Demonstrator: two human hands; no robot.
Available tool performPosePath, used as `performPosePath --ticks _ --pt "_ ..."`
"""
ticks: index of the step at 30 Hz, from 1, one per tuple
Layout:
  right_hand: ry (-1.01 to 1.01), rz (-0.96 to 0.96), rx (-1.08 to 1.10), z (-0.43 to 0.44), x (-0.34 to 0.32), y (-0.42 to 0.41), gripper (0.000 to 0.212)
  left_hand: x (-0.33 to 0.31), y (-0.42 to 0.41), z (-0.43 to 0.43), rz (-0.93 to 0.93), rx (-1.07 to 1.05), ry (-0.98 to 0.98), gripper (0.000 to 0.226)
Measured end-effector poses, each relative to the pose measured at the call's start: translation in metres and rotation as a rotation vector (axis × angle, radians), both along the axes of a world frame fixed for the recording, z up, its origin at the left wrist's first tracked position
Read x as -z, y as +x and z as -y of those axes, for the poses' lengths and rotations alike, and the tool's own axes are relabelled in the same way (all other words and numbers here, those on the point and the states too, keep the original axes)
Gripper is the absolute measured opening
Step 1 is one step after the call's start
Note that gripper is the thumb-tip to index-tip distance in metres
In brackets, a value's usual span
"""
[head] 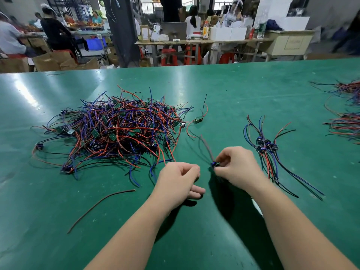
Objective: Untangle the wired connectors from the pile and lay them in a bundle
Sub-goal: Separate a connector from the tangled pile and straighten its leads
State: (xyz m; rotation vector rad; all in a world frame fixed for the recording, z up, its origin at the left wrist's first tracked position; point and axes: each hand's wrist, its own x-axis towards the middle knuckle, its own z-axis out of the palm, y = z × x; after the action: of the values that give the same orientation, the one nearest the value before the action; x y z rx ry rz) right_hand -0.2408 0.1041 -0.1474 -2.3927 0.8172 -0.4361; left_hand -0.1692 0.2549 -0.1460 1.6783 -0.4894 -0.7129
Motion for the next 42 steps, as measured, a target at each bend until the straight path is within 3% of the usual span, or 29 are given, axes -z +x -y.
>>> performPosePath --ticks 5,8,11,13,16,18,22,25,28,30,32,35,37,40,42 --pt "-0.211 -0.171 0.288 0.027 -0.005 -0.006 0.019 0.001 0.008 -0.009 0.983 -0.173 0.002 0.020" --pt "-0.252 -0.247 0.346 0.030 -0.011 -0.009 0.011 -0.005 0.015 -0.013 1.230 -0.275 -0.092 0.023" --pt "-0.246 -0.230 0.365 0.026 -0.010 -0.009 0.012 -0.008 0.019 -0.018 1.340 -0.482 0.130 0.027" --pt "-0.265 -0.179 0.339 0.024 -0.008 -0.008 0.009 -0.007 0.027 -0.022 1.294 -0.576 0.355 0.028" --pt "-0.278 -0.075 0.264 0.018 -0.008 -0.007 0.026 -0.005 0.045 -0.031 1.092 -0.493 0.741 0.028" --pt "-0.269 -0.015 0.226 0.012 -0.010 -0.007 0.033 -0.003 0.054 -0.035 0.980 -0.437 0.840 0.035" --pt "-0.278 0.147 0.097 -0.001 -0.008 -0.005 0.023 0.000 0.056 -0.031 0.885 -0.403 0.739 0.048" --pt "-0.148 0.258 0.017 -0.014 -0.006 -0.002 0.017 0.003 0.052 -0.028 0.810 -0.333 0.618 0.040" --pt "0.224 0.281 -0.014 -0.025 -0.004 0.004 0.015 -0.001 0.040 -0.020 0.687 -0.267 0.275 0.032" --pt "0.637 0.311 -0.052 -0.032 -0.007 0.009 0.013 -0.004 0.025 -0.014 0.594 -0.135 -0.043 0.029" --pt "1.045 0.374 -0.128 -0.036 -0.012 0.009 0.018 -0.003 0.007 -0.009 0.549 0.103 -0.222 0.023" --pt "1.218 0.409 -0.232 -0.036 -0.017 0.003 0.017 0.007 -0.009 -0.007 0.611 0.384 -0.155 0.019" --pt "1.220 0.466 -0.244 -0.035 -0.022 -0.001 0.024 0.011 -0.007 -0.007 0.645 0.405 -0.099 0.031" --pt "1.263 0.595 -0.228 -0.031 -0.026 -0.002 0.021 0.007 0.000 -0.007 0.639 0.197 -0.101 0.055" --pt "1.289 0.624 -0.223 -0.029 -0.027 -0.003 0.020 0.001 0.006 -0.006 0.478 0.020 -0.152 0.055"
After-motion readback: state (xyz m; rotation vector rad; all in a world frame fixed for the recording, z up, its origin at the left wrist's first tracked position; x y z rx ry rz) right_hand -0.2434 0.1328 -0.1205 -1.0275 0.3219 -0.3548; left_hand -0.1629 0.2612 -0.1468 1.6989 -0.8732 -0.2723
